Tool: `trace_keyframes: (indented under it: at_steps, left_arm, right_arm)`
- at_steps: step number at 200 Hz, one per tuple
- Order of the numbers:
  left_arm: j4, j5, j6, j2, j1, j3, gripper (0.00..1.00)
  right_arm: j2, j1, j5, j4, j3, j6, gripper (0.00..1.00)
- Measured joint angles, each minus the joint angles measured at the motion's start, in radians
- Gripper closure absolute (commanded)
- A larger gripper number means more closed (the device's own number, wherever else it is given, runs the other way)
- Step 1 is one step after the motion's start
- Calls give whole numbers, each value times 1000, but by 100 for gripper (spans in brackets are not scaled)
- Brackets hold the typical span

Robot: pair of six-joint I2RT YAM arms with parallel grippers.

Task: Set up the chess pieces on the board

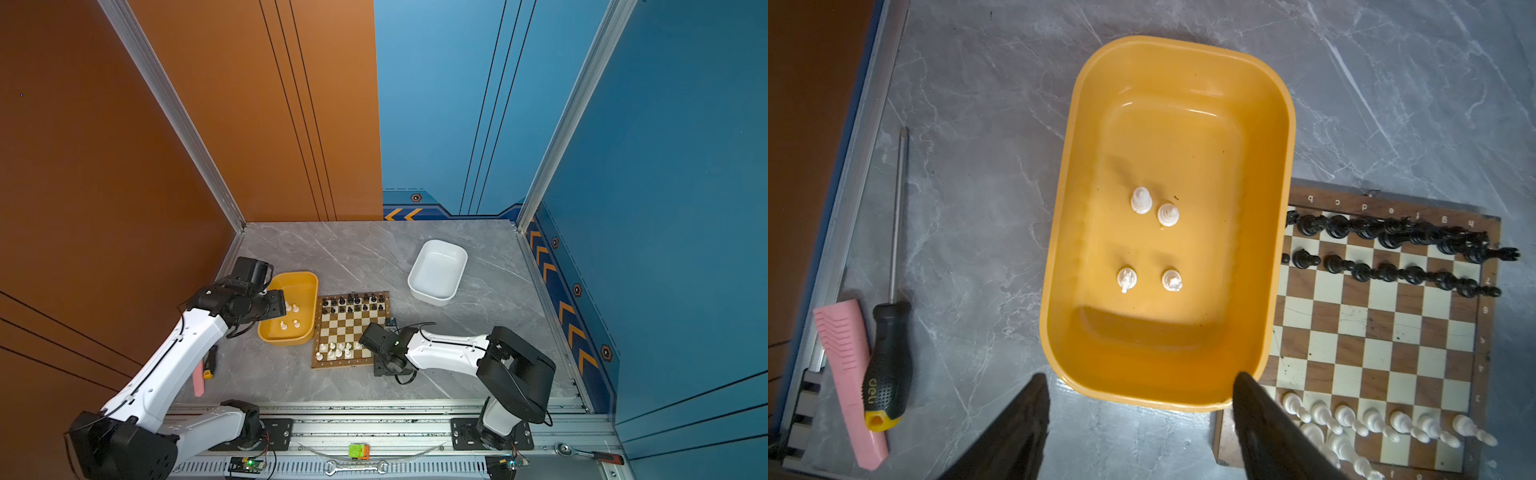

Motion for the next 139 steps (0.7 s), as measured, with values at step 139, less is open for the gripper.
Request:
trace_keyframes:
  at_steps: [139]
  left_arm:
    - [106, 40, -15, 179, 75, 23, 36]
  right_arm:
    - [-6, -256, 32, -411, 519, -297, 36]
